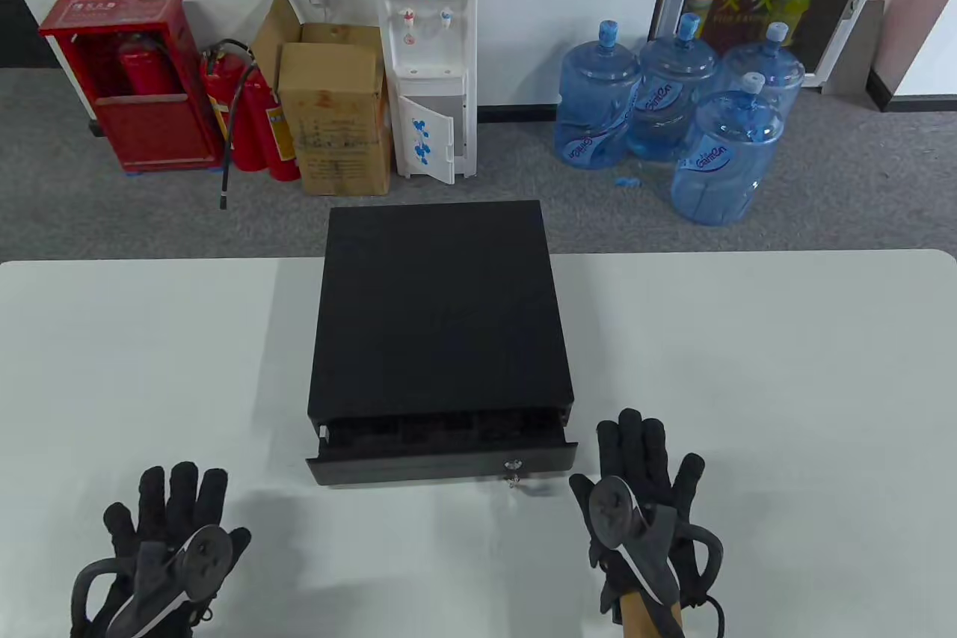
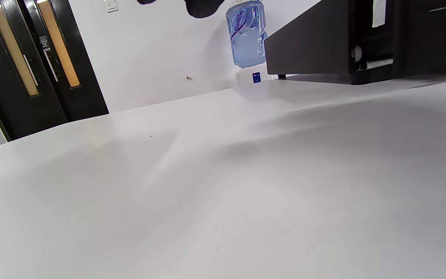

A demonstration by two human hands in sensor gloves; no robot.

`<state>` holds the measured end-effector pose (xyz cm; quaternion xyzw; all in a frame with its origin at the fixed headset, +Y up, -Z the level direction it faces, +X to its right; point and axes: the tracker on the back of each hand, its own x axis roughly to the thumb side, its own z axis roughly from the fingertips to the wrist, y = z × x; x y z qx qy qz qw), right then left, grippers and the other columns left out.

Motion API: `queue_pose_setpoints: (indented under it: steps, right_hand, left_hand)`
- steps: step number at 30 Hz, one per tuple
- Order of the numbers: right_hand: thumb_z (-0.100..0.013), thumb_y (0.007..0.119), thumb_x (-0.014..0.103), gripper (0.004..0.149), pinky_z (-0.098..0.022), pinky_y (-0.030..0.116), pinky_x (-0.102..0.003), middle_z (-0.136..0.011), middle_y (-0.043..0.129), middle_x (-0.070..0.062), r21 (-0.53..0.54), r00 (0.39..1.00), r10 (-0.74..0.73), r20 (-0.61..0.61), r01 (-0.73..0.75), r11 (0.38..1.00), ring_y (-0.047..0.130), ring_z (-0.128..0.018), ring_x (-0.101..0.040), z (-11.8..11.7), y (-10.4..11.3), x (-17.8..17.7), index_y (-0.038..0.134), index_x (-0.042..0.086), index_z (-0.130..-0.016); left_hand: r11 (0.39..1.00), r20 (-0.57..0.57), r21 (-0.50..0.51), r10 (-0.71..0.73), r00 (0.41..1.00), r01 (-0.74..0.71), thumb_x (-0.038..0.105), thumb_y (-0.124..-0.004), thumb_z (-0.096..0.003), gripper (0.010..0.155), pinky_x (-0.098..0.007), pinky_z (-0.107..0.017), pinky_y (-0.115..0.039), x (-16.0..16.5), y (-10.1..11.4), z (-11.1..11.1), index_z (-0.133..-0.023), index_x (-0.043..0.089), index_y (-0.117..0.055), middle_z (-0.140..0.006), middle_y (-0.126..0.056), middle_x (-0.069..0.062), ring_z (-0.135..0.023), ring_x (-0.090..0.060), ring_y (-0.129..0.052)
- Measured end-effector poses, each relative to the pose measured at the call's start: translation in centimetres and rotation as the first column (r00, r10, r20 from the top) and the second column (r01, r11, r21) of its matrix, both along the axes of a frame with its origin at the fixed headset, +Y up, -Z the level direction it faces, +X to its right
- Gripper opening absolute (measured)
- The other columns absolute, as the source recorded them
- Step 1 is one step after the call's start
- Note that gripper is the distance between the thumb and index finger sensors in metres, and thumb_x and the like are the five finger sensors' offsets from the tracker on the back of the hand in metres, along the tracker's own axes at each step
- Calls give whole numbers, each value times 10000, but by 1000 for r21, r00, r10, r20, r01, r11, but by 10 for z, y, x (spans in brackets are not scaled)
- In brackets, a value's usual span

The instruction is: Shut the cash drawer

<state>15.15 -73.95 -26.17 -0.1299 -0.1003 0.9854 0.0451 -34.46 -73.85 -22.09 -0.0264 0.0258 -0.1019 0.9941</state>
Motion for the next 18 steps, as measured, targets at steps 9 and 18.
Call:
queue_pose_setpoints:
  steps: [9,18]
  right_hand:
    - [-335,525,698,769,-805,287,-533,-1187,273,221,-3,1000,-3,9,3,1000,255,-1128,-47,2,2,1,350,487,-1053]
    - [-341,527,696,766,-803,284,-534,-1187,268,218,3,1000,-8,12,8,1000,251,-1128,-52,2,2,2,345,485,-1054]
  left_hand:
    - [1000,5,-3,9,1000,-9,692,-448,-502,811,-746,-757,-324,0,-1,0,-1188,316,-235,-1300,-308,-114,-1190,-461,-258]
    - [1000,9,2,11,1000,-11,692,-448,-501,814,-745,-758,-325,1,-1,-1,-1189,315,-233,-1300,-309,-113,-1192,-458,-259]
